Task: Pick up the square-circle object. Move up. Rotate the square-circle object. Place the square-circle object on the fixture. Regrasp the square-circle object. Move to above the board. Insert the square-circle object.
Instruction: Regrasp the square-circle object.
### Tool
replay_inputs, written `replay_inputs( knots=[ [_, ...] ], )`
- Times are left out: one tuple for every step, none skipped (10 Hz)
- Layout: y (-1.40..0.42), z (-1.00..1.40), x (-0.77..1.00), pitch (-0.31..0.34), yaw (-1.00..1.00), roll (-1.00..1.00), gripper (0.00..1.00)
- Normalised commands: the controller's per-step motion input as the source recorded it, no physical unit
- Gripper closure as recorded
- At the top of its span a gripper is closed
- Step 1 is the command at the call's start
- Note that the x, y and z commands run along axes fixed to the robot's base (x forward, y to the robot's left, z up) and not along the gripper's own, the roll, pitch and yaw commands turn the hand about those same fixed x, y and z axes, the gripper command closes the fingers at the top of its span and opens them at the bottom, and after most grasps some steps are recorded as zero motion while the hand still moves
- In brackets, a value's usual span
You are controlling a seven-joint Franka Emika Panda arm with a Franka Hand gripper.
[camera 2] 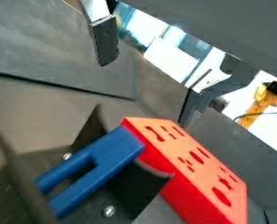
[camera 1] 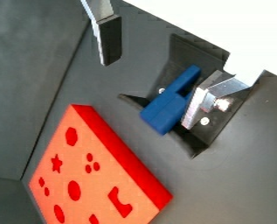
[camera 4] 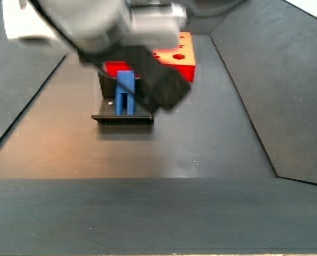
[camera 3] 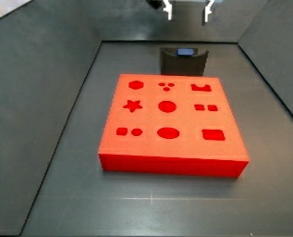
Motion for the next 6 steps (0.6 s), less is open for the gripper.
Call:
replay_inputs(
  knots=[
    [-1.00,0.93,-0.11,0.048,0.02,1.00,0.00],
    [-1.00,0.87,-0.14,0.036,0.02,1.00,0.00],
    [-0.90,0.71,-0.12,0.032,0.01,1.00,0.00],
    [-0.68,0.42,-0.08,0.029,0.01,1.00,0.00],
    [-0.55,0.27,-0.07,0.028,0.01,1.00,0.00],
    [-0.30,0.04,-0.03,0.025,0.01,1.00,0.00]
  ],
)
